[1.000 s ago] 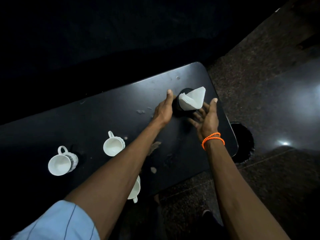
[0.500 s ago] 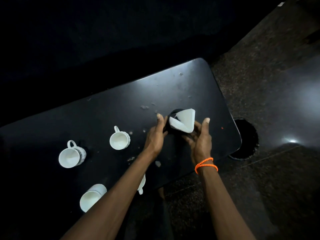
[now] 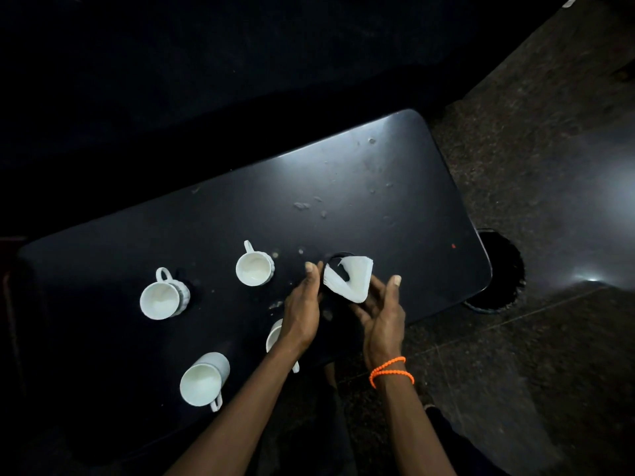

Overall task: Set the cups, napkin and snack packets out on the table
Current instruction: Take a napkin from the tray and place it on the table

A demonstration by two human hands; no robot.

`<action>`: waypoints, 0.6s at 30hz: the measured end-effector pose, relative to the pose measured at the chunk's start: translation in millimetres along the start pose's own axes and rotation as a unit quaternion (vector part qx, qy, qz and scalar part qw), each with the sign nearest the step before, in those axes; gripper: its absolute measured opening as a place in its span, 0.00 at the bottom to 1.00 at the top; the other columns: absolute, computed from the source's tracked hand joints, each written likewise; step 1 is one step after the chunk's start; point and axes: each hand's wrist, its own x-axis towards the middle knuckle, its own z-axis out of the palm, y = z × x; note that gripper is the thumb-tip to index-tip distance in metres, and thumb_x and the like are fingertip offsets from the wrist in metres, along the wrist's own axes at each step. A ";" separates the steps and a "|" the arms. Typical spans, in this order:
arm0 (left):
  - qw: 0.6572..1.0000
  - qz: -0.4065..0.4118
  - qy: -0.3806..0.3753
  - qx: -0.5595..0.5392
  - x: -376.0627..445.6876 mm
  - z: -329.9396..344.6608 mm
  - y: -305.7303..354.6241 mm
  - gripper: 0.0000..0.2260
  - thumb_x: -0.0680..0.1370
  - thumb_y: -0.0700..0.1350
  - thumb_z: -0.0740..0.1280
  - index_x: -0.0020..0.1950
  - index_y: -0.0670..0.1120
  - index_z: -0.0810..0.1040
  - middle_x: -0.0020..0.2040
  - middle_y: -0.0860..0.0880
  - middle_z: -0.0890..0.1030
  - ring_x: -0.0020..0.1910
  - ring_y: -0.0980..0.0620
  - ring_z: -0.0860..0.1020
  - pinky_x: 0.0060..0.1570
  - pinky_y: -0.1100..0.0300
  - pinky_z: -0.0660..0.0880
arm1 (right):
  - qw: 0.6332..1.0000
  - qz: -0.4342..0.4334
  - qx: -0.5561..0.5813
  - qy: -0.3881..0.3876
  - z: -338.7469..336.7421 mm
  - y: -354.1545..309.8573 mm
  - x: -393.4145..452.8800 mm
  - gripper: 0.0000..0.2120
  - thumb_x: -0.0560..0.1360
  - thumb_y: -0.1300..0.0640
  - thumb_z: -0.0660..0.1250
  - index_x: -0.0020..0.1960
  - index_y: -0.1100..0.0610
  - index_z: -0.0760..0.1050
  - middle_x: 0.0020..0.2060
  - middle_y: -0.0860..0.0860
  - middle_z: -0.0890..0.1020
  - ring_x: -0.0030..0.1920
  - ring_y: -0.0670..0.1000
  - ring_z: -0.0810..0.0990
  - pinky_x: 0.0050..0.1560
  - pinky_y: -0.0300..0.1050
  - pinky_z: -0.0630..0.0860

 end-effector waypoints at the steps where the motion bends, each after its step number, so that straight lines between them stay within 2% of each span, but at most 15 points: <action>1: 1.000 0.001 0.001 -0.003 -0.9 -0.6 -1.4 0.46 0.69 0.83 0.56 0.75 0.53 0.76 0.75 0.55 0.77 0.77 0.55 0.71 0.79 0.47 0.64 | 1.000 0.002 0.000 0.002 0.0 2.0 -0.9 0.32 0.80 0.32 0.55 0.63 0.55 0.82 0.57 0.52 0.87 0.59 0.51 0.85 0.56 0.51 0.80; 7: 1.000 0.001 -0.001 -0.016 -3.1 -5.3 -9.3 0.45 0.71 0.82 0.57 0.75 0.51 0.76 0.74 0.55 0.77 0.75 0.58 0.73 0.78 0.49 0.67 | 1.000 0.001 -0.012 0.011 1.3 11.0 -3.1 0.31 0.81 0.32 0.55 0.63 0.55 0.82 0.57 0.51 0.87 0.59 0.51 0.85 0.55 0.50 0.80; 12: 1.000 0.000 0.002 -0.029 -0.4 -9.7 -8.5 0.48 0.69 0.82 0.57 0.76 0.48 0.75 0.75 0.51 0.77 0.74 0.53 0.74 0.76 0.48 0.71 | 0.999 -0.008 -0.029 0.026 2.7 8.4 -0.4 0.30 0.81 0.33 0.54 0.59 0.55 0.83 0.54 0.51 0.88 0.57 0.50 0.86 0.55 0.51 0.81; 16: 0.999 0.010 0.006 -0.040 1.4 -14.2 4.4 0.40 0.78 0.73 0.56 0.76 0.43 0.73 0.76 0.48 0.76 0.74 0.51 0.74 0.75 0.50 0.71 | 0.993 -0.050 -0.066 0.089 9.6 -7.0 8.0 0.28 0.82 0.35 0.54 0.56 0.54 0.85 0.52 0.51 0.88 0.53 0.48 0.86 0.46 0.43 0.80; 18: 0.998 0.020 0.016 -0.054 5.0 -18.4 13.5 0.37 0.81 0.68 0.54 0.77 0.41 0.72 0.76 0.46 0.75 0.74 0.51 0.74 0.73 0.54 0.72 | 0.985 -0.089 -0.091 0.118 16.5 -20.2 13.6 0.29 0.81 0.35 0.55 0.58 0.56 0.84 0.55 0.52 0.87 0.55 0.49 0.85 0.49 0.45 0.80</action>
